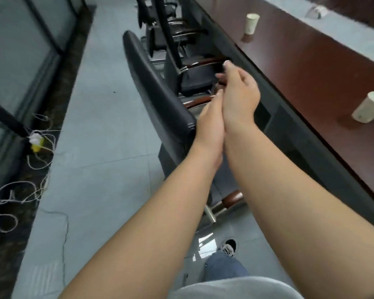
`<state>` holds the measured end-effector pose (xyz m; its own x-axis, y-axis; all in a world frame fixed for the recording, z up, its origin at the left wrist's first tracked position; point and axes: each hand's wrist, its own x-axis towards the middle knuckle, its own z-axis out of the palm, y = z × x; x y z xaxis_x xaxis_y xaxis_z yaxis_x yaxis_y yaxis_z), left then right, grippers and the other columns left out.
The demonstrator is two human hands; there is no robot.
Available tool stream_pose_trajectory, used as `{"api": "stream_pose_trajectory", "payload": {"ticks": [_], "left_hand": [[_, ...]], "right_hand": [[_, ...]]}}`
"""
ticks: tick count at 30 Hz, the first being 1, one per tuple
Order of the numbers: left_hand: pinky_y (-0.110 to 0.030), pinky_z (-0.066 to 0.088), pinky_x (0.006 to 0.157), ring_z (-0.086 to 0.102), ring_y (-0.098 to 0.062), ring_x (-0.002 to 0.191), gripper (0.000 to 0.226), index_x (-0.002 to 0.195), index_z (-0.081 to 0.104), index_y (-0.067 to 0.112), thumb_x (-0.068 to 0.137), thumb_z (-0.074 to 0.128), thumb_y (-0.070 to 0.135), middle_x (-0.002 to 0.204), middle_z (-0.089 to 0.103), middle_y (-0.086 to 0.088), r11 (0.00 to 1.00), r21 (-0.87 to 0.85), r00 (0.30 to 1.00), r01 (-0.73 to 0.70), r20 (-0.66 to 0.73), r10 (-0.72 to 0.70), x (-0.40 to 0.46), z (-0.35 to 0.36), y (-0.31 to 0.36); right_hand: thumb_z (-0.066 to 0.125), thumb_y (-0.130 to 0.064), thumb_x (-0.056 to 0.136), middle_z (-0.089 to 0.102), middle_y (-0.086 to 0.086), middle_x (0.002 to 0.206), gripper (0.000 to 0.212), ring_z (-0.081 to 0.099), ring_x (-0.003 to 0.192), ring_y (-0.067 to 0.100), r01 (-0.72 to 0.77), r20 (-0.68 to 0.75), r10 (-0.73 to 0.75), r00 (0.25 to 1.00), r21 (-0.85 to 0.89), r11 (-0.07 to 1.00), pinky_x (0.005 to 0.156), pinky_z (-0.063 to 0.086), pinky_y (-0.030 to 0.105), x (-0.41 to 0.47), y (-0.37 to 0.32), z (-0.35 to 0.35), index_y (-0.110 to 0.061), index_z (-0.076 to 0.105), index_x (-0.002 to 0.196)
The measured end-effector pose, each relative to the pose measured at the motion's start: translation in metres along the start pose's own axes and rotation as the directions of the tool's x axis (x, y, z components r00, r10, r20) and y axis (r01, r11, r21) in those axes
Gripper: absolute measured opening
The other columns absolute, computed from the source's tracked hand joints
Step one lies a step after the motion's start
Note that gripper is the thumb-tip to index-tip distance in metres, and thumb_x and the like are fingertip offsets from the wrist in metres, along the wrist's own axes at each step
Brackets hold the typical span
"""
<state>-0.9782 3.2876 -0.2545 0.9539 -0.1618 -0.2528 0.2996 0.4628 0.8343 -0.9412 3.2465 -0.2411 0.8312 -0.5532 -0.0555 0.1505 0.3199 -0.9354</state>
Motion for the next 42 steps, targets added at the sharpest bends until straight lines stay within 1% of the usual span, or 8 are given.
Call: {"api": "stream_pose_trajectory", "payload": {"ticks": [5, 8, 11, 20, 26, 30, 36, 42], "left_hand": [[-0.041, 0.048, 0.098, 0.061, -0.021, 0.102, 0.027, 0.111, 0.058, 0.007, 0.097, 0.043, 0.025, 0.103, 0.064, -0.009, 0.955, 0.040, 0.950, -0.295, 0.113, 0.289, -0.058, -0.014, 0.065], [-0.034, 0.053, 0.089, 0.064, -0.016, 0.094, 0.023, 0.099, 0.062, 0.012, 0.097, 0.044, 0.025, 0.096, 0.067, -0.005, 0.882, 0.124, 0.890, -0.455, 0.085, 0.448, -0.082, -0.036, 0.096], [-0.028, 0.052, 0.075, 0.064, -0.013, 0.081, 0.020, 0.089, 0.062, 0.013, 0.095, 0.046, 0.024, 0.079, 0.066, 0.000, 0.850, 0.110, 0.850, -0.515, -0.062, 0.523, -0.103, -0.081, 0.113], [-0.024, 0.051, 0.071, 0.062, -0.011, 0.075, 0.018, 0.087, 0.060, 0.017, 0.095, 0.047, 0.026, 0.073, 0.062, 0.002, 0.814, 0.080, 0.664, -0.575, -0.536, 0.522, -0.145, -0.222, 0.140], [-0.024, 0.051, 0.067, 0.059, -0.013, 0.069, 0.015, 0.084, 0.059, 0.017, 0.094, 0.049, 0.024, 0.073, 0.060, 0.000, 0.796, 0.117, 0.532, -0.594, -0.685, 0.497, -0.144, -0.285, 0.151], [-0.022, 0.047, 0.064, 0.056, -0.011, 0.066, 0.013, 0.085, 0.058, 0.017, 0.093, 0.051, 0.023, 0.072, 0.059, 0.001, 0.828, 0.218, 0.471, -0.516, -0.736, 0.487, -0.114, -0.330, 0.154], [-0.017, 0.046, 0.060, 0.053, -0.004, 0.057, 0.014, 0.082, 0.058, 0.018, 0.093, 0.054, 0.026, 0.067, 0.058, 0.004, 0.867, 0.276, 0.454, -0.415, -0.763, 0.460, -0.022, -0.395, 0.187], [-0.017, 0.044, 0.058, 0.055, -0.003, 0.058, 0.015, 0.082, 0.059, 0.019, 0.092, 0.054, 0.028, 0.067, 0.059, 0.005, 0.889, 0.310, 0.499, -0.337, -0.742, 0.448, 0.086, -0.433, 0.262]], "right_hand": [[0.059, -0.016, 0.090, 0.060, 0.002, 0.072, 0.011, 0.056, 0.058, 0.008, 0.147, 0.103, -0.171, 0.980, 0.206, 0.967, 0.058, 0.048, 0.020, -0.065, -0.049, 0.029, -0.012, 0.056, 0.081], [0.059, -0.016, 0.091, 0.059, 0.002, 0.069, 0.010, 0.058, 0.059, 0.010, 0.121, 0.211, -0.185, 0.960, 0.285, 0.951, 0.058, 0.049, 0.023, -0.100, -0.055, 0.056, -0.008, 0.057, 0.086], [0.060, -0.015, 0.090, 0.060, 0.004, 0.073, 0.009, 0.058, 0.066, 0.014, 0.054, 0.327, -0.139, 0.935, 0.256, 0.965, 0.061, 0.050, 0.024, -0.136, -0.041, 0.086, -0.009, 0.058, 0.084], [0.060, -0.017, 0.090, 0.060, -0.002, 0.071, 0.010, 0.057, 0.060, 0.003, -0.068, 0.588, 0.051, 0.807, 0.007, 0.998, 0.061, 0.049, 0.017, -0.221, 0.031, 0.160, -0.014, 0.056, 0.081], [0.061, -0.017, 0.089, 0.059, -0.001, 0.069, 0.018, 0.056, 0.061, 0.007, -0.147, 0.675, 0.164, 0.719, -0.083, 0.986, 0.057, 0.047, 0.013, -0.244, 0.083, 0.213, -0.017, 0.055, 0.072], [0.062, -0.019, 0.089, 0.058, 0.000, 0.071, 0.020, 0.054, 0.067, 0.011, -0.161, 0.705, 0.249, 0.664, -0.191, 0.968, 0.065, 0.047, 0.022, -0.244, 0.130, 0.245, -0.018, 0.054, 0.071], [0.063, -0.028, 0.087, 0.058, -0.002, 0.073, 0.022, 0.053, 0.065, 0.009, -0.207, 0.646, 0.347, 0.679, -0.285, 0.936, 0.058, 0.043, 0.016, -0.187, 0.197, 0.330, -0.018, 0.053, 0.072], [0.064, -0.030, 0.087, 0.056, 0.001, 0.075, 0.025, 0.052, 0.073, 0.015, -0.218, 0.615, 0.361, 0.701, -0.296, 0.930, 0.069, 0.042, 0.027, -0.109, 0.219, 0.437, -0.018, 0.051, 0.069]]}}
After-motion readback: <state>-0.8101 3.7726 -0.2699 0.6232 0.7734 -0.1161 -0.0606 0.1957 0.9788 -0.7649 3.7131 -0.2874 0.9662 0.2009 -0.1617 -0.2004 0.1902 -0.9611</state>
